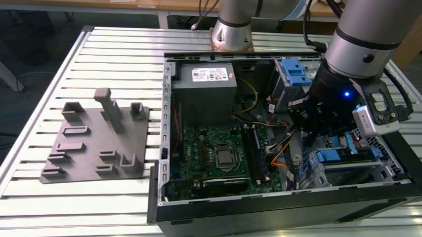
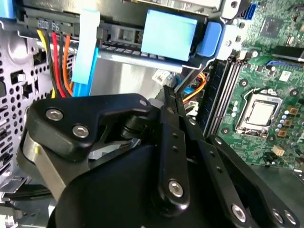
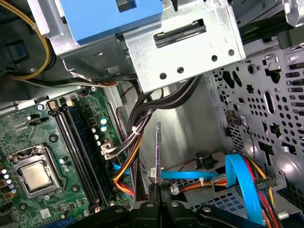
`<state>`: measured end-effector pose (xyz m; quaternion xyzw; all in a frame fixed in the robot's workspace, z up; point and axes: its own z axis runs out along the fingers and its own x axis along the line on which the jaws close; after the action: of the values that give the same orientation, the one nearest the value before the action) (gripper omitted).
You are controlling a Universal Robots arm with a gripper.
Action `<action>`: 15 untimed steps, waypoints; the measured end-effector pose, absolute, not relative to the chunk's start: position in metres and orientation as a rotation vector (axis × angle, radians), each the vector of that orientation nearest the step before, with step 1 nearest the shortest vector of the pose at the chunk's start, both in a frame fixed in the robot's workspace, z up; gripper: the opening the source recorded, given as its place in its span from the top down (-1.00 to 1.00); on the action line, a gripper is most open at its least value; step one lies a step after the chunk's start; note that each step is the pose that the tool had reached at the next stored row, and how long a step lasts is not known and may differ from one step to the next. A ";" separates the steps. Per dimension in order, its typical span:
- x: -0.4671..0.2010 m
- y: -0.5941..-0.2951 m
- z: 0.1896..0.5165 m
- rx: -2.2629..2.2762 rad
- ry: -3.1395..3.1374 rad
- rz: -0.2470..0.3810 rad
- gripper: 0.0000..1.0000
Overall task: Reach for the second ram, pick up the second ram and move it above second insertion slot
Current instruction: 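Pick up the second ram and move it above second insertion slot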
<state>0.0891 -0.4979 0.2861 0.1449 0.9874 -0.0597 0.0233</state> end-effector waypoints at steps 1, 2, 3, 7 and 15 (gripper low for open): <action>0.089 -0.498 0.286 0.449 3.057 -0.185 0.83; 0.089 -0.498 0.286 0.449 3.057 -0.185 0.83; 0.089 -0.498 0.286 0.449 3.057 -0.185 0.83; 0.089 -0.498 0.286 0.449 3.057 -0.185 0.83; 0.089 -0.498 0.286 0.449 3.057 -0.185 0.83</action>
<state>0.0891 -0.4979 0.2861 0.1449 0.9874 -0.0596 0.0233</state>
